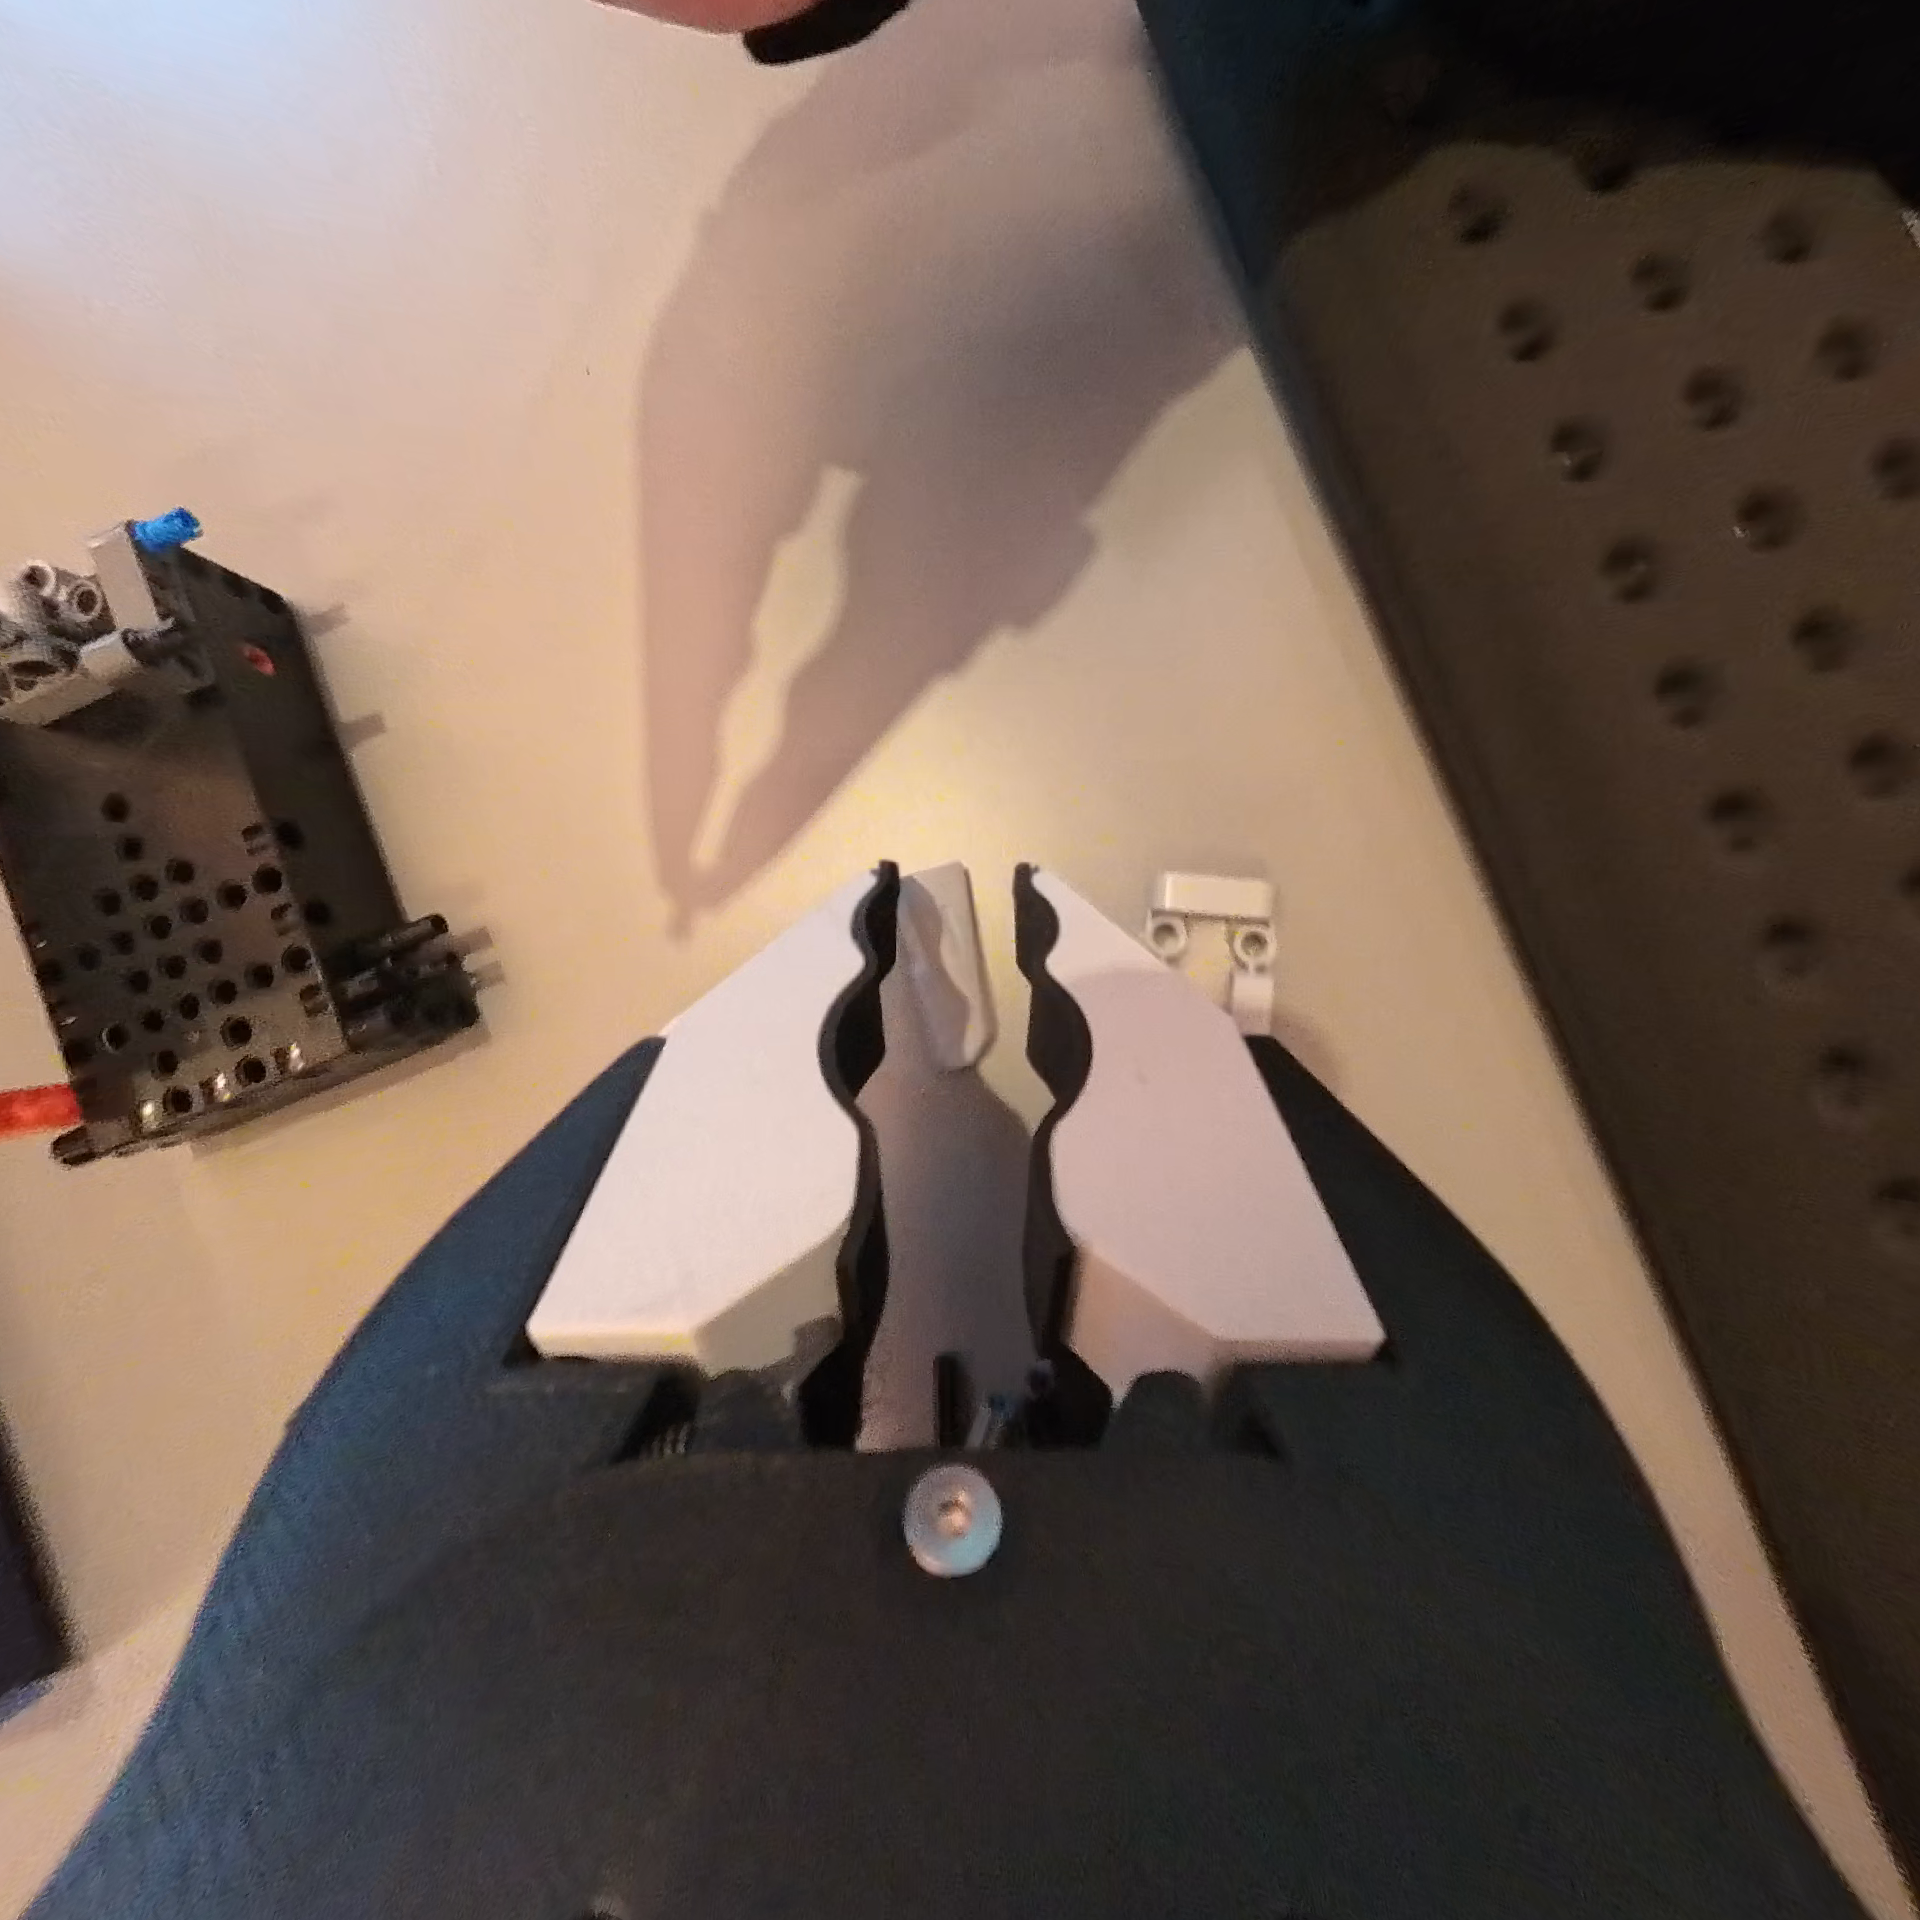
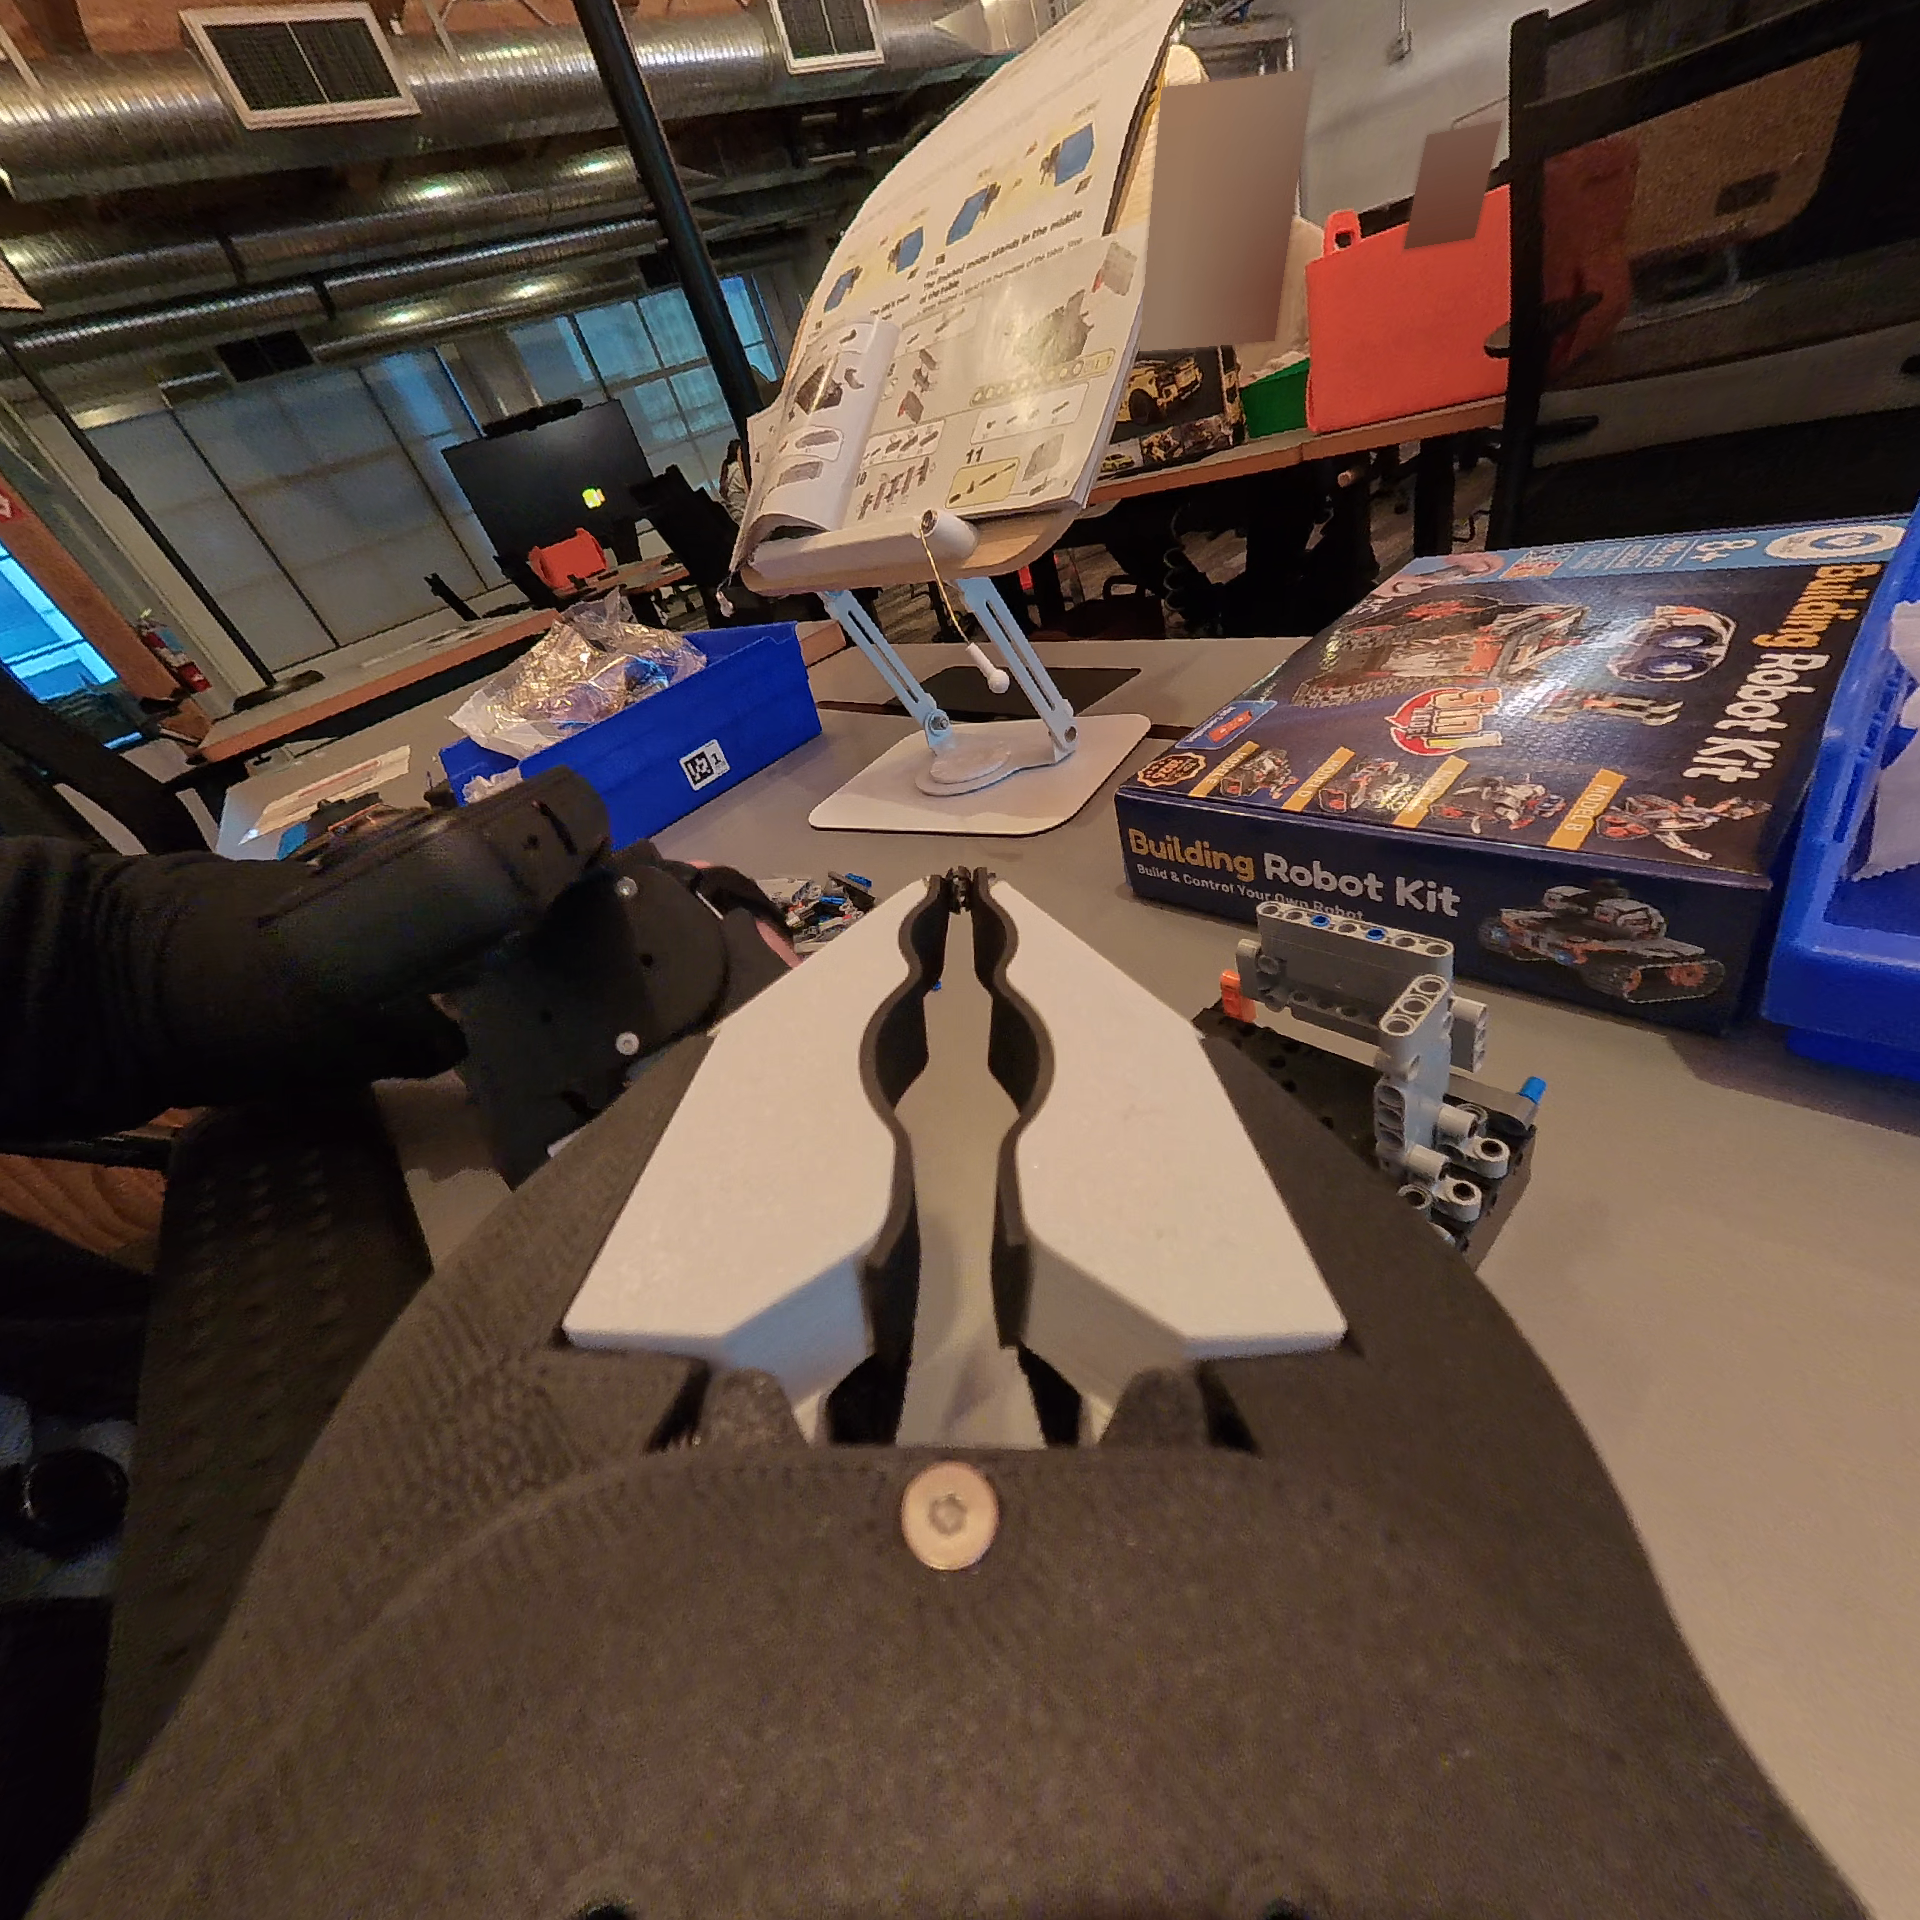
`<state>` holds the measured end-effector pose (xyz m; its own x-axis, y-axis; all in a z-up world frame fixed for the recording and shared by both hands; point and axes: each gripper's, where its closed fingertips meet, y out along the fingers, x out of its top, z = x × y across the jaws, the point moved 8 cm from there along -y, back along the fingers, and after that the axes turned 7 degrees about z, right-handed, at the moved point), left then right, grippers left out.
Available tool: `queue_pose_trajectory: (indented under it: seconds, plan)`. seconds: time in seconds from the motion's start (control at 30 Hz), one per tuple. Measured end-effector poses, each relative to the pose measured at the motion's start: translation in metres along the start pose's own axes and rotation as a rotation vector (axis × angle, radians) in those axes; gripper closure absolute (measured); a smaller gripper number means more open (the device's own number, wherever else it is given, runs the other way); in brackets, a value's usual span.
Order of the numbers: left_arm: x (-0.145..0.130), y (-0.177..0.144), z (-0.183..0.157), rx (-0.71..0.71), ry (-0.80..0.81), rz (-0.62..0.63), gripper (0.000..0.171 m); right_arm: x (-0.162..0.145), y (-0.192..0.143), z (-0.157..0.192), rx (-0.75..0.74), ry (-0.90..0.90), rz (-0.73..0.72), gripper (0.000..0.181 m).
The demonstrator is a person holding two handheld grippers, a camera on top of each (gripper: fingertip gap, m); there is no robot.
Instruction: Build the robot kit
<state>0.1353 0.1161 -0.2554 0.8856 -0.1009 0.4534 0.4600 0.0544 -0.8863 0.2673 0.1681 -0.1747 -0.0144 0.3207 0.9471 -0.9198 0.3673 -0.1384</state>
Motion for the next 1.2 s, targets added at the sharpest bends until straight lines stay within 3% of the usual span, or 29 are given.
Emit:
queue_pose_trajectory:
  seconds: [0.1, 0.2, 0.37, 0.6, 0.93, 1.13, 1.2]
  plan:
    - [-0.009, -0.016, 0.002, 0.051, -0.039, -0.021, 0.144, 0.0, 0.0, 0.001, 0.004, 0.0, -0.001, 0.179]
    - [-0.016, -0.023, 0.004, 0.098, -0.176, -0.014, 0.121, 0.0, 0.001, 0.001, 0.007, -0.001, 0.003, 0.179]
    - [-0.021, -0.018, -0.015, 0.117, -0.094, 0.065, 0.125, -0.001, 0.002, 0.002, 0.012, -0.006, 0.006, 0.179]
    - [-0.022, -0.009, -0.005, 0.129, -0.105, 0.07, 0.125, -0.001, 0.002, 0.003, 0.018, -0.007, 0.005, 0.179]
    - [-0.031, -0.012, 0.028, 0.299, -0.135, 0.112, 0.128, 0.0, 0.0, 0.004, 0.025, -0.006, -0.008, 0.179]
    - [-0.021, -0.023, 0.004, 0.178, -0.291, -0.03, 0.11, 0.0, -0.001, 0.004, 0.028, -0.004, -0.009, 0.179]
    - [-0.019, -0.022, -0.003, 0.184, -0.313, -0.016, 0.105, 0.001, -0.001, 0.005, 0.033, -0.006, -0.009, 0.179]
